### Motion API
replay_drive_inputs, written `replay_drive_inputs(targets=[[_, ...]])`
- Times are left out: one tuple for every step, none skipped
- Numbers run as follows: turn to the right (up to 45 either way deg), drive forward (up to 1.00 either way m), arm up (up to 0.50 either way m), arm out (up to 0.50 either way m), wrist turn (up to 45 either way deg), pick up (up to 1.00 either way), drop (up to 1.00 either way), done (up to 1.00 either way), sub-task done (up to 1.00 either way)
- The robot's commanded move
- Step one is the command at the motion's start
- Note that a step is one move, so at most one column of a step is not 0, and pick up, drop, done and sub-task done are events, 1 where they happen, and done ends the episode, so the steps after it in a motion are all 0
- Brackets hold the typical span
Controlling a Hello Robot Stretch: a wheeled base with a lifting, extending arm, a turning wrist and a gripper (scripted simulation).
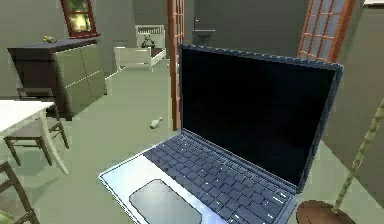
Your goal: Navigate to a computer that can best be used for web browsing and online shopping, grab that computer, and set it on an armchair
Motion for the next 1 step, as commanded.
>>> replay_drive_inputs(targets=[[0.0,0.00,0.00,0.46,0.0,0.00,0.00,0.00,0.00]])
